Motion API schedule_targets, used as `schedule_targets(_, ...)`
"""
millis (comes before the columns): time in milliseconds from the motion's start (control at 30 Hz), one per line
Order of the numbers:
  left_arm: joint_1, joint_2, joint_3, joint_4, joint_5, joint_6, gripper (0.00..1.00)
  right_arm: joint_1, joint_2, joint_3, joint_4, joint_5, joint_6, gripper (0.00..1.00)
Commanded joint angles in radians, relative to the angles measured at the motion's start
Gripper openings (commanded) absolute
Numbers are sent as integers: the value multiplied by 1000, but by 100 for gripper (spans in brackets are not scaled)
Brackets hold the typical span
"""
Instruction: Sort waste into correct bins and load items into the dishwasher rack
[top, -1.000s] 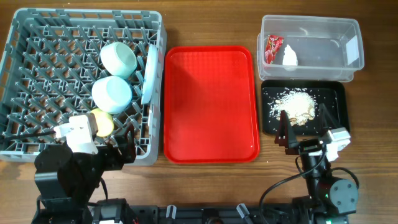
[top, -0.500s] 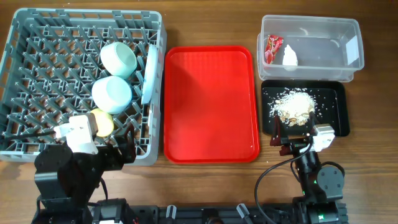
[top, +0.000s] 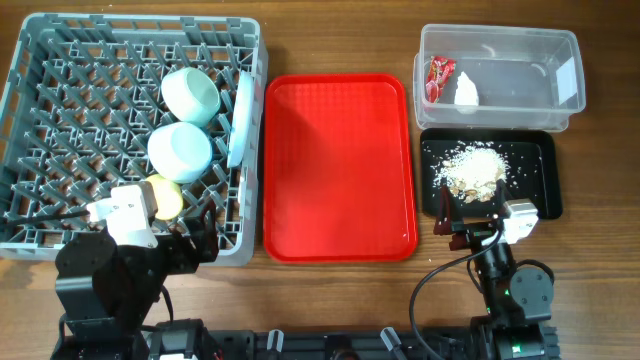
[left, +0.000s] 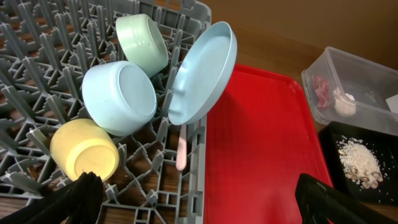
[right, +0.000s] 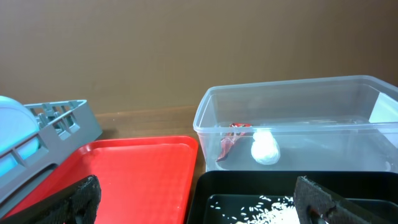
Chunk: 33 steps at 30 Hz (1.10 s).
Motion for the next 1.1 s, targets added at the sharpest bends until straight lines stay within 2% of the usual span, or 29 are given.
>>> schedule_targets(0, -3, -3, -5, -1, 13, 17, 100, -4, -10, -1, 4, -16, 11, 100)
schedule_targets(267, -3, -24, -10, -34, -11, 28, 100, -4, -11, -1, 4, -16, 11, 100)
schedule_targets(367, -5, -98, -103, 21, -22, 28, 100, -4, -10, -1, 4, -16, 11, 100)
schedule_targets(533, -59, -299, -395, 288, -23, 28, 100, -4, -10, -1, 4, -16, 10, 100)
schedule_targets(633, -98, -402, -586, 534, -25, 19, 100, -4, -10, -1, 4, -16, 11, 100)
schedule_targets(733, -124, -457, -709, 773, -39, 20, 100, -4, -10, -1, 4, -16, 11, 100)
schedule_targets(833, -129, -486, -786, 938, -76, 19, 100, -4, -10, -1, 4, -16, 11, 100)
schedule_targets(900, -129, -491, -816, 997, -141, 19, 100, -4, -10, -1, 4, -16, 11, 100)
schedule_targets(1067, -129, -498, -855, 1011, -227, 11, 100, -4, -10, -1, 4, -16, 11, 100)
